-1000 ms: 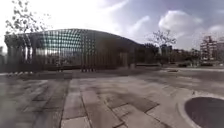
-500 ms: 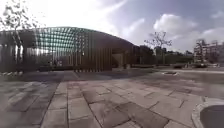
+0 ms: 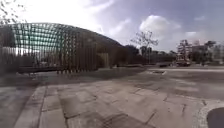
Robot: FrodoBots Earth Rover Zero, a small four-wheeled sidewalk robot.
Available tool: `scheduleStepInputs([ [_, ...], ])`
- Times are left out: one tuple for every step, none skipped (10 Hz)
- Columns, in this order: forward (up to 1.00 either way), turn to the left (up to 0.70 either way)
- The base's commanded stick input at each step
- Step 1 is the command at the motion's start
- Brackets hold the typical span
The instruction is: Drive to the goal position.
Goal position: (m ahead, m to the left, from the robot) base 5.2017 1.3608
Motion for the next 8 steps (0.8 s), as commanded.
scheduleStepInputs([
  [0.85, 0.00],
  [0.85, 0.00],
  [0.85, 0.00],
  [0.85, 0.03],
  [0.85, 0.12],
  [0.85, 0.21],
  [0.85, 0.12],
  [0.85, 0.00],
])
